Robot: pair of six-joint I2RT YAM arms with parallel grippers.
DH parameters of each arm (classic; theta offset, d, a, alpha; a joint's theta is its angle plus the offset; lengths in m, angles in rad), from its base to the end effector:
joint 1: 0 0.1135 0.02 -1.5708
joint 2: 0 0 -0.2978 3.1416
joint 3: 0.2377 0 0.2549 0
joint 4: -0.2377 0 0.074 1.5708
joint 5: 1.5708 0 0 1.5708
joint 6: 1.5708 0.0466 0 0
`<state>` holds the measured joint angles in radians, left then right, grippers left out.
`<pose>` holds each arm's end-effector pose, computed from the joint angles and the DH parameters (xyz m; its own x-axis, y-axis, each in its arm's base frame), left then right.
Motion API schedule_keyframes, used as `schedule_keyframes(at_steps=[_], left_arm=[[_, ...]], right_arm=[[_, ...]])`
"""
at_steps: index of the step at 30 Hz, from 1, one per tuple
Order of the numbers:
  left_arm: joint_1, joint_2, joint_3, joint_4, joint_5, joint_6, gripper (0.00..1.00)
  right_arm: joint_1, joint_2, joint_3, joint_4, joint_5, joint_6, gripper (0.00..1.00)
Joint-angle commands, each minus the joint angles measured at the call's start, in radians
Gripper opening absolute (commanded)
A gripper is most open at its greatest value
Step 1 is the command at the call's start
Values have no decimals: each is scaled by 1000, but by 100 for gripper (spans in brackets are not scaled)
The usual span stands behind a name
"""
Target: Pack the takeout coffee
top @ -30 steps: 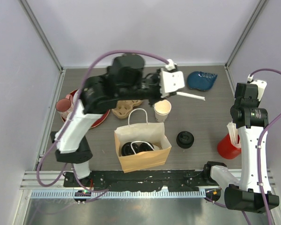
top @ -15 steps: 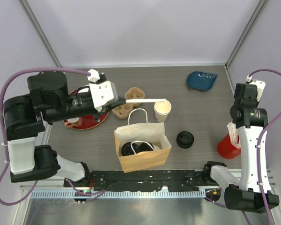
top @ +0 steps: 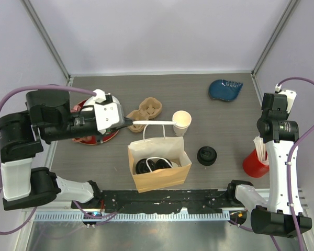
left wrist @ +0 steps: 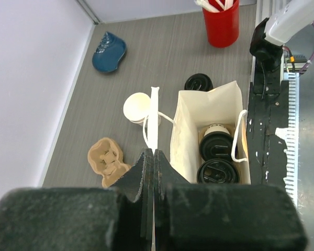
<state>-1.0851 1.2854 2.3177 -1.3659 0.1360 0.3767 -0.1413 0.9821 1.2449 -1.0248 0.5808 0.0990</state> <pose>0.0529 -0.1137 0.6034 0.2022 0.3977 -0.8949 0.9266 0.2182 0.3063 0.1548 -0.0478 0.4055 -0.6297 0.1730 -0.7574 0.5758 0.7584 -0.3054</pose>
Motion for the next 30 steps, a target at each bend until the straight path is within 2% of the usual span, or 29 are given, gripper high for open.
schedule_keyframes(at_steps=[1, 2, 8, 16, 30], left_arm=[[25, -44, 32, -216, 111, 14, 0], [43, -49, 28, -223, 169, 14, 0], [111, -100, -118, -259, 266, 19, 0], [126, -104, -198, -272, 332, 34, 0], [126, 77, -218, -228, 271, 28, 0]], right_arm=[[-4, 1, 1, 32, 11, -10, 1], [-4, 1, 1, 34, 14, -10, 1], [-4, 3, 1, 34, 16, -10, 1], [-4, 6, 2, 32, 16, -13, 1], [-4, 6, 1, 35, 10, -18, 1]])
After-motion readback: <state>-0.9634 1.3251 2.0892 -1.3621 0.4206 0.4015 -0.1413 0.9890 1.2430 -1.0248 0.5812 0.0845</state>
